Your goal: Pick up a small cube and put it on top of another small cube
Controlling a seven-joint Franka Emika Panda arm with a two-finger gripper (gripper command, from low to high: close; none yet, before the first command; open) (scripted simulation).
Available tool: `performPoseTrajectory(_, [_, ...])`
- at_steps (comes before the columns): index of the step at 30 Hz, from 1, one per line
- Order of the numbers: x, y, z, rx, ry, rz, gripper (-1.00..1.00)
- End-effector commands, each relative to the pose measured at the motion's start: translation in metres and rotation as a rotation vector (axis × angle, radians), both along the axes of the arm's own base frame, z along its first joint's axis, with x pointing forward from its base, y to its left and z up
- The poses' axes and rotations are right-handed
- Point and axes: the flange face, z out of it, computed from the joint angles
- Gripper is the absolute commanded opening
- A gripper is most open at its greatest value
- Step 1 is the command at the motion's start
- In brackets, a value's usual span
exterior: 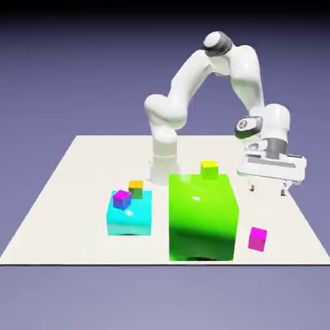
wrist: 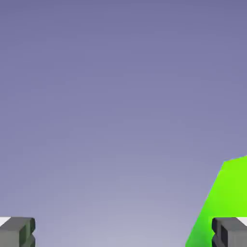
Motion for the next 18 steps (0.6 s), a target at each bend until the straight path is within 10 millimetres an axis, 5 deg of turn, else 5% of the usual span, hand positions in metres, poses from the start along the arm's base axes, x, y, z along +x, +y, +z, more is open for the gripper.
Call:
performPoseTrajectory(1, [-0.003, 0.002, -0.012, 0.006, 0.015, -0.009, 0.0])
performPoseTrajectory(9, [-0.035, 0.011, -0.107, 0.056, 0.136, -0.081, 0.0])
performPoseTrajectory(15, [-0.011, 0.0, -0.165, 0.057, 0.138, -0.082, 0.0])
performPoseTrajectory(16, [-0.011, 0.0, -0.165, 0.057, 0.138, -0.082, -1.0])
performPoseTrajectory(18, [-0.015, 0.003, -0.153, 0.056, 0.135, -0.08, -1.0])
